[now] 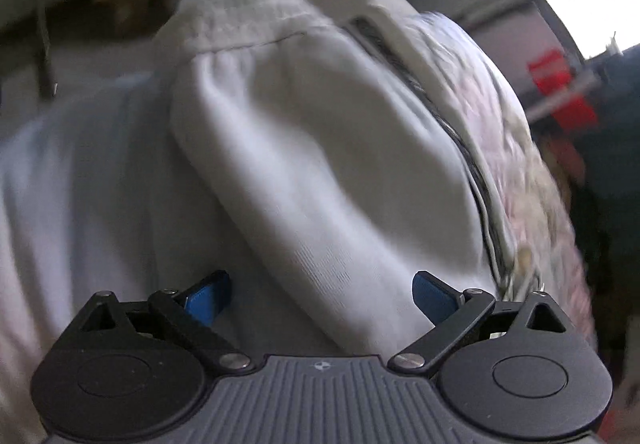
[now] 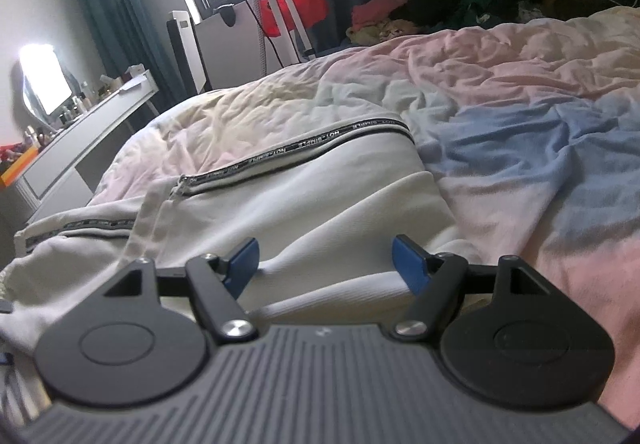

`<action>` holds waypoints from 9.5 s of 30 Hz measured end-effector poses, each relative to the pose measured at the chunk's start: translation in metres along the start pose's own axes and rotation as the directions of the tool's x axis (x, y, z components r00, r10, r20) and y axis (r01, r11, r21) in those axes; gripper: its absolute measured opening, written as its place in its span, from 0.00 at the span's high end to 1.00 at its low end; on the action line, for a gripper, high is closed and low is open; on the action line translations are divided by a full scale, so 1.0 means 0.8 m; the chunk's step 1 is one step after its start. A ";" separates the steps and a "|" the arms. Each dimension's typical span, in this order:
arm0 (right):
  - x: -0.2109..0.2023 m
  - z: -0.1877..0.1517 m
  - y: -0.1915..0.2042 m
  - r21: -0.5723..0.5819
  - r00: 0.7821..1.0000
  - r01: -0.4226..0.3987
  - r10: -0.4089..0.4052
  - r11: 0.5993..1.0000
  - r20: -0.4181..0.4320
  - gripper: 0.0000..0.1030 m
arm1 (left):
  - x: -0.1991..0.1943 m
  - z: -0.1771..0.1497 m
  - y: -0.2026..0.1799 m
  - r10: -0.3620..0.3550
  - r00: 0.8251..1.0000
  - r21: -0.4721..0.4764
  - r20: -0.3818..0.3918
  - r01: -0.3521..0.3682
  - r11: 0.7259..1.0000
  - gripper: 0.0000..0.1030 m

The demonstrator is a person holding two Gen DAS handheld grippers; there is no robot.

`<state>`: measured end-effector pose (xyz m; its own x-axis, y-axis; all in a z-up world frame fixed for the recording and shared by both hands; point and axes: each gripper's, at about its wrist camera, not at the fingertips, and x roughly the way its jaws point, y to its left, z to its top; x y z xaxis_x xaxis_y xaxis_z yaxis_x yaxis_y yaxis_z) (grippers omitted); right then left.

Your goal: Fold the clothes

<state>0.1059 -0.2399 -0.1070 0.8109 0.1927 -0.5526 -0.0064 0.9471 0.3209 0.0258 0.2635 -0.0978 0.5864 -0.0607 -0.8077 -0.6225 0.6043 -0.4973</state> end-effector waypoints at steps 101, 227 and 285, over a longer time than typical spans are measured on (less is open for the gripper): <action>-0.032 0.016 -0.097 0.414 0.969 0.027 -0.126 0.910 0.213 0.65 | -0.002 -0.200 -0.185 -0.361 0.918 0.614 0.162 0.193 0.765 0.02; -0.339 0.091 -0.102 0.115 0.898 0.203 -0.232 0.972 0.374 0.00 | -0.233 -0.379 -0.401 -0.645 0.752 0.908 -0.136 0.356 0.223 0.00; -0.238 0.010 -0.071 0.073 0.850 0.350 -0.349 0.934 0.393 0.00 | -0.190 -0.388 -0.302 -0.630 0.777 0.926 -0.008 0.243 0.288 0.00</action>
<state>-0.0434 -0.3322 -0.0134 0.9220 -0.2679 -0.2796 0.3205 0.9331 0.1628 -0.0738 -0.1195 0.0468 0.8436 -0.4339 -0.3163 0.4433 0.8952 -0.0459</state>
